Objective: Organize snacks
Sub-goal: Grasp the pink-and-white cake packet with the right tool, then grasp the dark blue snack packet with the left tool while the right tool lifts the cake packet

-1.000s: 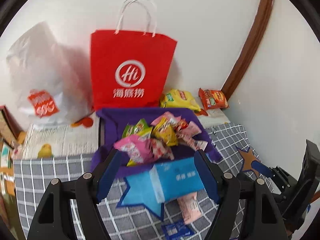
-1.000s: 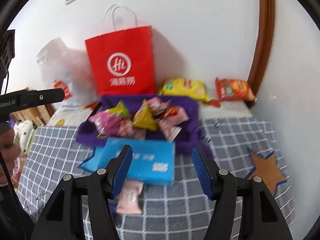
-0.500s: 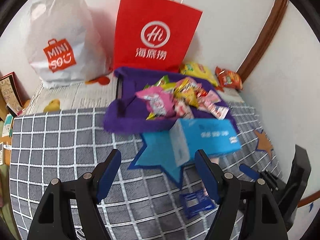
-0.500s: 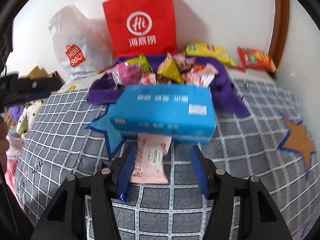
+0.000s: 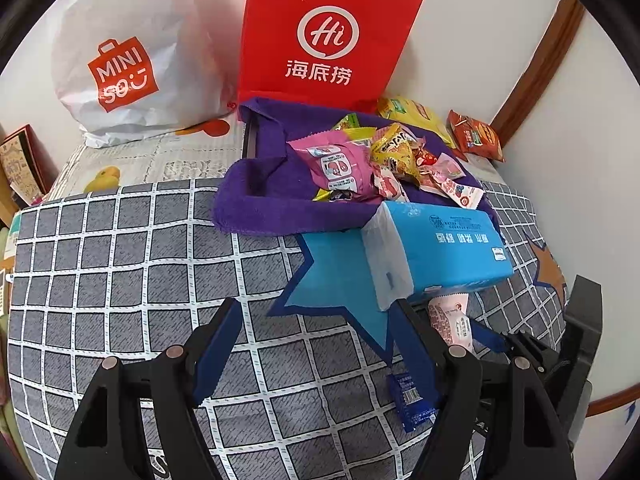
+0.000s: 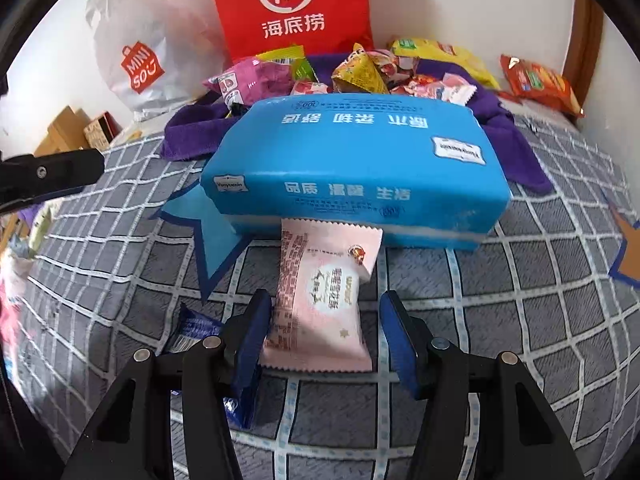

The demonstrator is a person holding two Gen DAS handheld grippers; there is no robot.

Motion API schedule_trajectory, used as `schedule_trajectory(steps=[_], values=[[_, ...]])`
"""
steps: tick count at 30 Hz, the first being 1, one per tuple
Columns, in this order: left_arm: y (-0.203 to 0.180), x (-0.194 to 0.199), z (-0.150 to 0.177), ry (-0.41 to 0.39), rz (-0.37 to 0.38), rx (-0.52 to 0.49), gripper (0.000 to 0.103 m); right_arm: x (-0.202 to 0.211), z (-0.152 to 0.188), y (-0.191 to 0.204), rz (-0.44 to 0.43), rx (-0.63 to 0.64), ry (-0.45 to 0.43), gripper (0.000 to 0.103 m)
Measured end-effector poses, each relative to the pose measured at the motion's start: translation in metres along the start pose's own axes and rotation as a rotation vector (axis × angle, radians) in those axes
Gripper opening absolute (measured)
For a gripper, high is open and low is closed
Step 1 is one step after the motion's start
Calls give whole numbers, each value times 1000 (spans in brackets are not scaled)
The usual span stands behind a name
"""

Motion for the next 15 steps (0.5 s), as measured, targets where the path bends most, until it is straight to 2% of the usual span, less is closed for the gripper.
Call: schedule_trajectory(steps=[1,3,9,15], values=[[0,0,1,1,1,-1,74,-1,0,2,24,9,-7,54],[0,-1,3,-1,3,-3,74,1,0,3,57,35,-21,39],[-4,-17,21,39,-7,-30,74,18,4,-17,29,24,-52,36],[-3,-42,46,91,-15,-34,74,44,13,-65,122,15,-129,36]])
Point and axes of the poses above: each gripper's, at about its wrist camera, not at the fingertips, and x roughly against the way its jaws point, y to its left, z to its underside, the point moved 3 cm from there along -x, roughly the way its jaws point, and after that the axes turned 1 degree about z, right-handed, at the moved point
